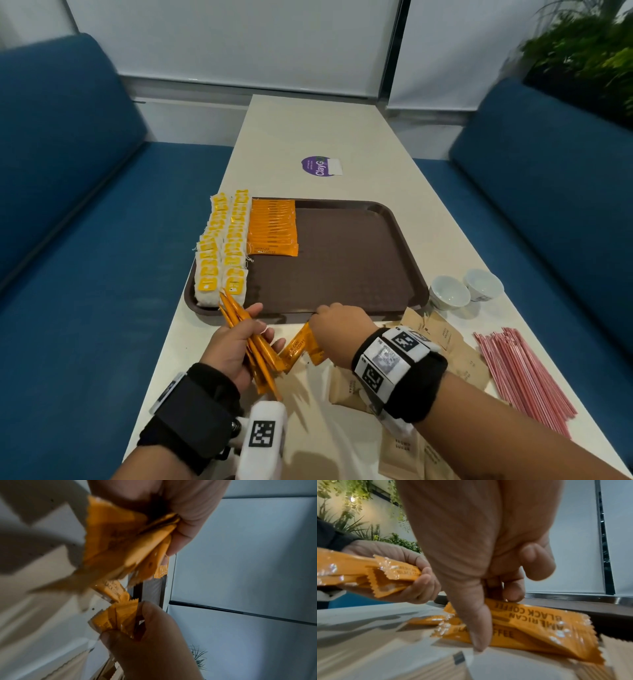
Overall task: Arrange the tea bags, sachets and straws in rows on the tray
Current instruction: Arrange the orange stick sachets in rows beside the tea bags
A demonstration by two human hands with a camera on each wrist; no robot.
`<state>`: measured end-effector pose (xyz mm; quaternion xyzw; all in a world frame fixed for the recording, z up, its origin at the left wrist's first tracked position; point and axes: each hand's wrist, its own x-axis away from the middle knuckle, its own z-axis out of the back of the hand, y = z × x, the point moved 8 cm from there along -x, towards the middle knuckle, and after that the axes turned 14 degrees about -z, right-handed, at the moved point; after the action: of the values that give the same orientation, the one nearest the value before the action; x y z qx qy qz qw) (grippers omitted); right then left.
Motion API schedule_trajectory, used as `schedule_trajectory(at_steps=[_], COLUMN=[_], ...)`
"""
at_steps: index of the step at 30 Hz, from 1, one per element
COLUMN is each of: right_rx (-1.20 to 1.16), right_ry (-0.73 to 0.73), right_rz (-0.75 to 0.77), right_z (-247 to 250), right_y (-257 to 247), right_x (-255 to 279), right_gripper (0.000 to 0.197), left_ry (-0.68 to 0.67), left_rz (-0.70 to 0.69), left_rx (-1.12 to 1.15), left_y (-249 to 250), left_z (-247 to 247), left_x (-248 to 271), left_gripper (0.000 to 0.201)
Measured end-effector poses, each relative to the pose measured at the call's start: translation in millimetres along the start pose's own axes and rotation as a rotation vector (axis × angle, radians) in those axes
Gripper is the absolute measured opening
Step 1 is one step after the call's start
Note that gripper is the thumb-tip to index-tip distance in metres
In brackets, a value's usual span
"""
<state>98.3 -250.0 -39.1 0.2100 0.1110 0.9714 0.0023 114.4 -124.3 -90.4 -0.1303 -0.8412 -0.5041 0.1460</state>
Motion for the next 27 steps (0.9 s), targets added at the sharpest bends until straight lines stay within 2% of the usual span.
schedule_trajectory(at_steps=[5, 8, 10, 13, 16, 17, 20, 23, 27], right_rx=[-0.066, -0.338, -0.613, -0.958, -1.061, -1.087, -1.158, -1.125, -1.151], right_ry=[0.027, 0.104, 0.107, -0.003, -0.102, -0.133, -0.225, -0.249, -0.112], right_rz=[0.012, -0.023, -0.054, -0.044, -0.001, -0.001, 0.001, 0.016, -0.026], right_z=[10, 34, 51, 61, 58, 55, 46, 41, 43], right_y=[0, 8, 13, 8, -2, -4, -8, -11, 3], right_x=[0, 1, 2, 4, 6, 6, 4, 5, -2], right_gripper=[0.023, 0.025, 0.027, 0.026, 0.008, 0.008, 0.013, 0.021, 0.024], left_ry=[-0.046, -0.074, -0.097, -0.160, -0.266, -0.295, -0.333, -0.345, -0.254], left_rz=[-0.045, -0.084, -0.112, -0.167, -0.203, -0.203, -0.173, -0.169, -0.181], left_rx=[-0.029, -0.050, -0.051, -0.047, -0.038, -0.030, 0.000, 0.003, -0.013], left_y=[2, 3, 4, 11, 17, 18, 15, 13, 17], left_z=[-3, -5, -8, -19, -31, -35, -40, -40, -26], left_x=[-1, 0, 1, 5, 9, 10, 14, 16, 9], left_gripper=[0.032, 0.029, 0.027, 0.049, 0.074, 0.079, 0.056, 0.057, 0.044])
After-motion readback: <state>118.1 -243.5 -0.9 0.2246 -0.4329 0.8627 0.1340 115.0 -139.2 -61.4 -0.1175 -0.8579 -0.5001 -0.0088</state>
